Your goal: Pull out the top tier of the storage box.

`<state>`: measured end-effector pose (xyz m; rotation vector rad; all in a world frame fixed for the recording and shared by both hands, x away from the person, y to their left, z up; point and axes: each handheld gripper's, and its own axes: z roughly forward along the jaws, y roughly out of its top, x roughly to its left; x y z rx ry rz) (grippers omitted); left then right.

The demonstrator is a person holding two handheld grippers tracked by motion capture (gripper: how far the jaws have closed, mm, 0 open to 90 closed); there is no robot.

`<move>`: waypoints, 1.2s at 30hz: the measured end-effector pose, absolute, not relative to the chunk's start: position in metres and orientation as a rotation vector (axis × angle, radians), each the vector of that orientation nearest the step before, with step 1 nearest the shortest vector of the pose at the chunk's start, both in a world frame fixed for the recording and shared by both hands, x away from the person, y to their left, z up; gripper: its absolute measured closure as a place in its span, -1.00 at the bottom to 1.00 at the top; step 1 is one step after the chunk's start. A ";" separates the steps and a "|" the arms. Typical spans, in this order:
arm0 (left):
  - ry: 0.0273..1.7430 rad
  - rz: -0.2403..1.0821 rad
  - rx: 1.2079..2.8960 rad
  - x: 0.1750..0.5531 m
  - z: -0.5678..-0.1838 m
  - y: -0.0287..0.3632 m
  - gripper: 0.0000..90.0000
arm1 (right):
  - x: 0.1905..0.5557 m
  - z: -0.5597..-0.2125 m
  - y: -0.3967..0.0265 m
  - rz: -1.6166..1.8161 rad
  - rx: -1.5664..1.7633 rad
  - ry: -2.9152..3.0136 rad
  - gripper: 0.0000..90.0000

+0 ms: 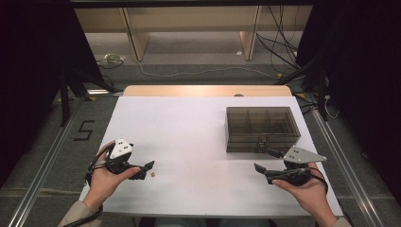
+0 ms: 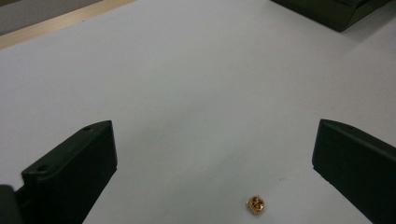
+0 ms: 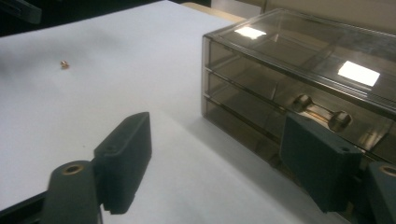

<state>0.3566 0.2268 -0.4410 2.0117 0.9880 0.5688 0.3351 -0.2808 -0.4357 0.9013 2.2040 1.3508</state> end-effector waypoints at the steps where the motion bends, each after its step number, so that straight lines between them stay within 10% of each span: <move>1: 0.988 0.575 2.019 0.357 -0.442 0.227 -1.00 | 0.335 -0.436 -0.281 1.333 0.897 2.200 -0.40; 36: 0.951 0.603 2.028 0.357 -0.442 0.227 -0.97 | 0.369 -0.447 -0.259 0.612 0.552 2.063 0.30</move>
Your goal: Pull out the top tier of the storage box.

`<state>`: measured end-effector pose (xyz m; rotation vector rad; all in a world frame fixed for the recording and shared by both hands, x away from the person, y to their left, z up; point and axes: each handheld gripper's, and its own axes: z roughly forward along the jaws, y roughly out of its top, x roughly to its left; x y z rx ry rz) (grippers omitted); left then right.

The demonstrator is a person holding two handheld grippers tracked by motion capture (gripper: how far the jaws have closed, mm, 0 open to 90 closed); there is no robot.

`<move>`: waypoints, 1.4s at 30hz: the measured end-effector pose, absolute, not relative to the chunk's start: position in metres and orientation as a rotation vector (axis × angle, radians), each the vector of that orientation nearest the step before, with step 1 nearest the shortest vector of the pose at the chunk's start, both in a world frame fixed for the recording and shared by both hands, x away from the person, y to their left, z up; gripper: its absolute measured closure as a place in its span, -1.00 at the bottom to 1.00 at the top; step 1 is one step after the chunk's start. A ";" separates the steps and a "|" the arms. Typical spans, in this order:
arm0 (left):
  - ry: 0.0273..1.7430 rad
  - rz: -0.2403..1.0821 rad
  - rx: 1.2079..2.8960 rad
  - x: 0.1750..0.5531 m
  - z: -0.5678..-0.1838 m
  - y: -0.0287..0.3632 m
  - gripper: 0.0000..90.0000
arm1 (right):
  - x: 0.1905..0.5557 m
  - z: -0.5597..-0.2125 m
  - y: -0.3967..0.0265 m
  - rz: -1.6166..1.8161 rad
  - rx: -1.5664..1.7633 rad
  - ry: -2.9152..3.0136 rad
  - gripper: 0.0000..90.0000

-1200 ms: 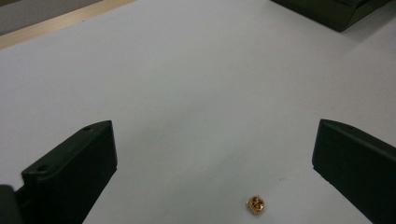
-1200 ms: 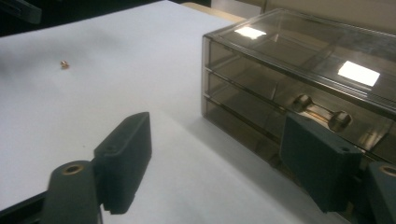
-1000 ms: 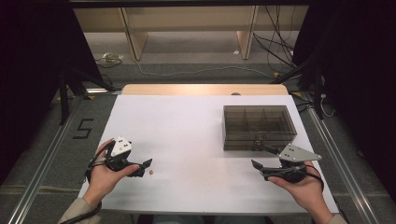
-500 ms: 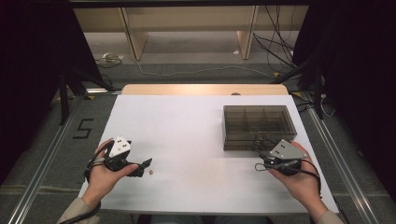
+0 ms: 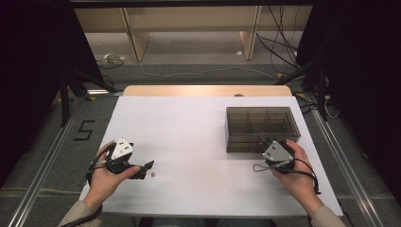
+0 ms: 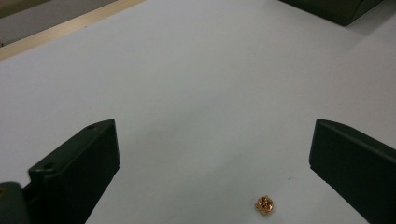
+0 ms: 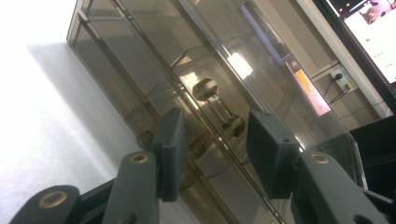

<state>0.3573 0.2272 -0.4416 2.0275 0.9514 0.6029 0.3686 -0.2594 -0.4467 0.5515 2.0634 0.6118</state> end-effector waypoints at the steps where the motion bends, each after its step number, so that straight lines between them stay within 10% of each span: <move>1: 0.953 0.604 2.028 0.357 -0.441 0.227 -0.97 | 0.369 -0.447 -0.259 0.598 0.541 2.065 0.32; 42: 0.943 0.610 2.036 0.358 -0.443 0.228 -0.86 | 0.366 -0.450 -0.238 0.155 0.195 1.980 0.78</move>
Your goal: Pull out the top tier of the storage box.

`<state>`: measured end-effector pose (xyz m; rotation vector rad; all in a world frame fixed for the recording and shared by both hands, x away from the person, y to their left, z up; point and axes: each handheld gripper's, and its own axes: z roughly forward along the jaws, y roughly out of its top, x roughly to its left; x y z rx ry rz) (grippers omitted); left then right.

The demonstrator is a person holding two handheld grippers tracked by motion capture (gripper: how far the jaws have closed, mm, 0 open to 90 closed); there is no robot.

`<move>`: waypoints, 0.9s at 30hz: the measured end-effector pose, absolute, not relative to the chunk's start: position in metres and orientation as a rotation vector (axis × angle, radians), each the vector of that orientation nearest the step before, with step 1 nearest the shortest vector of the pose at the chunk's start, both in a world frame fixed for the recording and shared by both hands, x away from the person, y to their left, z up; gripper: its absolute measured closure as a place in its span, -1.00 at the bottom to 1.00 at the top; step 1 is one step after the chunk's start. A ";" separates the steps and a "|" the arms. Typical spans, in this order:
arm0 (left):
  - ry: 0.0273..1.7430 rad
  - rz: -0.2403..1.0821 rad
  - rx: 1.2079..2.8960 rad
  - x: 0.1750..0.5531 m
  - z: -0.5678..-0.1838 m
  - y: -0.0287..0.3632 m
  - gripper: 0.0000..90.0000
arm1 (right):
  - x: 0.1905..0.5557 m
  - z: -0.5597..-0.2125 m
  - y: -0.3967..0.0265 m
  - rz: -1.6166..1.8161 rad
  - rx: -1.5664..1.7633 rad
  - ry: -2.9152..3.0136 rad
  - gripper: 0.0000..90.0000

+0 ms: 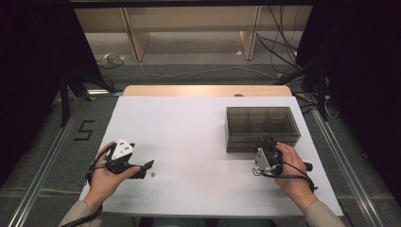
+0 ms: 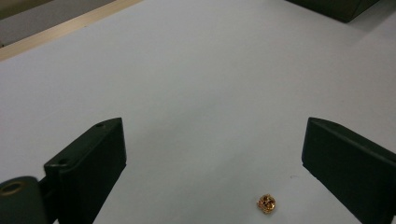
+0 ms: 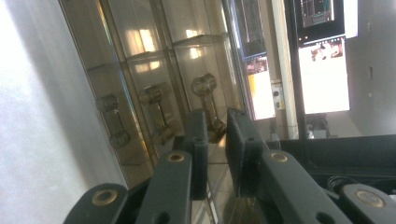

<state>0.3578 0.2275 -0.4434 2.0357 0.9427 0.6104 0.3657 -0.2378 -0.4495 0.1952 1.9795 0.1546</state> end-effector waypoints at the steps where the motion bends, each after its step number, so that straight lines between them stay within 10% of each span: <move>1: 0.943 0.610 2.036 0.358 -0.443 0.228 -0.86 | 0.366 -0.450 -0.238 0.155 0.195 1.980 0.78; 27: 0.951 0.613 2.028 0.358 -0.444 0.228 -0.86 | 0.365 -0.450 -0.239 0.169 0.200 1.980 0.78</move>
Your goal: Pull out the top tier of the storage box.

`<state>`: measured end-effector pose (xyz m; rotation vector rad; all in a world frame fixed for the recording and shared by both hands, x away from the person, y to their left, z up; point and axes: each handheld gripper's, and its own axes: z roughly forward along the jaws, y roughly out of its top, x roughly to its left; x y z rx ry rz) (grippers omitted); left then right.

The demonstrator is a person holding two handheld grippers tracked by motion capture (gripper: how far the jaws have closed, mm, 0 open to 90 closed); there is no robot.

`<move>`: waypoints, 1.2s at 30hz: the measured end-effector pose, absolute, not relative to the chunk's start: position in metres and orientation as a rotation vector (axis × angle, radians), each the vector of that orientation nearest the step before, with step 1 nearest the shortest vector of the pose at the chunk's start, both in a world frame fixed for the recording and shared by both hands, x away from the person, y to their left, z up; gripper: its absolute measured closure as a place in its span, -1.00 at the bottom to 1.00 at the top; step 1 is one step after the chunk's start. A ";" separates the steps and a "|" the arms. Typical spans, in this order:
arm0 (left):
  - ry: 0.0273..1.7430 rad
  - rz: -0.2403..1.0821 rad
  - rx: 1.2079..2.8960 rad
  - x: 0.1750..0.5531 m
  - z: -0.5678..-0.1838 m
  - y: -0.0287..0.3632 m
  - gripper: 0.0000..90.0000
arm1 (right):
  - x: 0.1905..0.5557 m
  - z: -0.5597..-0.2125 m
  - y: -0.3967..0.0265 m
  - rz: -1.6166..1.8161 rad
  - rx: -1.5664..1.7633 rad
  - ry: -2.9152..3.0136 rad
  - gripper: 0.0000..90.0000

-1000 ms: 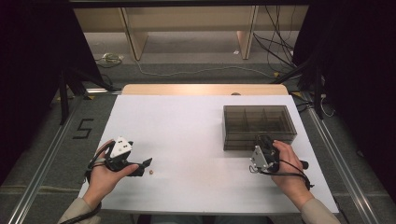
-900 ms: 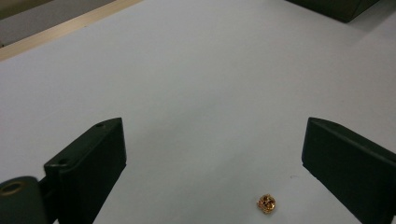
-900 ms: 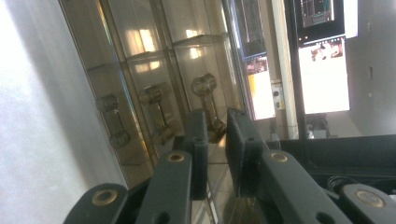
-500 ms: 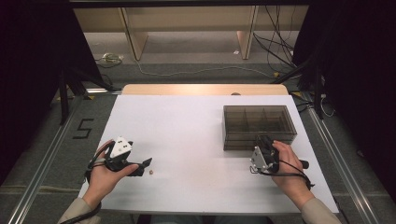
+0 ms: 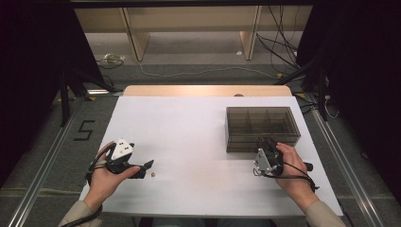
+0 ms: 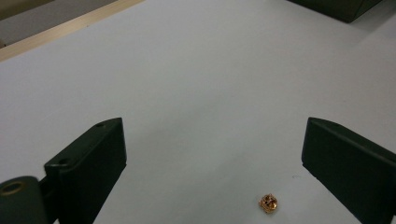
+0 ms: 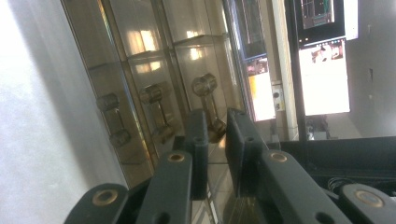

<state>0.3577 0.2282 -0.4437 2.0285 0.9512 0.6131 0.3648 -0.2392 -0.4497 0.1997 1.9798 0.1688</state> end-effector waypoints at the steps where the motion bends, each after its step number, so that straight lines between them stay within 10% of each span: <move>1: 0.951 0.613 2.028 0.358 -0.444 0.228 -0.86 | 0.365 -0.450 -0.239 0.169 0.200 1.980 0.78; 36: 0.950 0.620 2.029 0.357 -0.444 0.229 -0.86 | 0.351 -0.451 -0.239 0.163 0.177 1.965 0.78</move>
